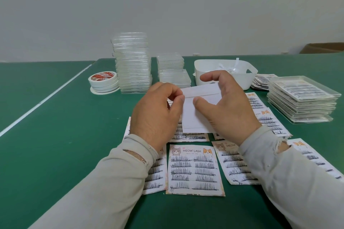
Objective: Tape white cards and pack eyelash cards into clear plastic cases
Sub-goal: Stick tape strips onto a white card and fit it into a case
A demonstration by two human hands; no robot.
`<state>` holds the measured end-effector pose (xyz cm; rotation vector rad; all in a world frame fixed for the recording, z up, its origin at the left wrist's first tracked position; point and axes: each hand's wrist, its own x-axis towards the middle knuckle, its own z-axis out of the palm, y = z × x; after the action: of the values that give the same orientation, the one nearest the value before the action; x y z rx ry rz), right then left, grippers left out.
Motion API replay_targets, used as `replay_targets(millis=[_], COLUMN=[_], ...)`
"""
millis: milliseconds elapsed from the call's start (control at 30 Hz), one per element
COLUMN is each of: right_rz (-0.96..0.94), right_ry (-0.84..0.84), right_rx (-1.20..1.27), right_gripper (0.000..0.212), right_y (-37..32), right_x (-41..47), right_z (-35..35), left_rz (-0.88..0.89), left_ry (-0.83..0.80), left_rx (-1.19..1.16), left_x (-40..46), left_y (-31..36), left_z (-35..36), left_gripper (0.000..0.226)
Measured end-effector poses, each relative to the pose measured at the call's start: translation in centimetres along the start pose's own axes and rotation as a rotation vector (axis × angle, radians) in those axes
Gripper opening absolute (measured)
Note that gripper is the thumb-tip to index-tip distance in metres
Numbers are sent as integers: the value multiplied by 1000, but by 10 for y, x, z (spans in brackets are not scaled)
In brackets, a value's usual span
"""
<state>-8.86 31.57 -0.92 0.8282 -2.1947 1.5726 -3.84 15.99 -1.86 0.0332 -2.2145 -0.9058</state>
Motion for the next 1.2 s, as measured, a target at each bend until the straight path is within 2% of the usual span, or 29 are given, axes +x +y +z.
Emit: replay_targets(millis=[300,400,500,600,667,800,900,967,1033,1100,1200], right_rz=[-22,-71,-98,-55,-15,11,31,65,106,165,286], right_ry=[-17,-41,-86,-138,-148,-135,-103,-51,25,90,124], right_rx=[-51,-104,-146,-173,-164,-103,-29,53,127,200,316], right_gripper=[47,53,51,33,21,13,13,12,8,7,12], right_y=[-1,-1,-1,1,3,5,8,10,12,13,11], right_x=[-4,-4,-3,-1,0,1,1,2,5,8,8], right_z=[1,1,0,-1,0,2,4,4,3,2,0], left_rz=[33,34,38,-8,-50,-71,-51,-115,-301,-470,-503], left_ry=[-100,-129,-145,-122,-117,-120,11,40,-100,-297,-392], left_rx=[247,259,127,-211,-342,-412,-339,-280,-344,-482,-479], left_x=[1,0,0,0,0,0,1,3,5,4,2], left_y=[3,4,4,7,10,11,8,5,2,0,-1], left_z=[-4,-5,-3,0,0,0,0,0,-1,-1,1], left_gripper=[10,11,13,19,23,20,11,9,20,18,23])
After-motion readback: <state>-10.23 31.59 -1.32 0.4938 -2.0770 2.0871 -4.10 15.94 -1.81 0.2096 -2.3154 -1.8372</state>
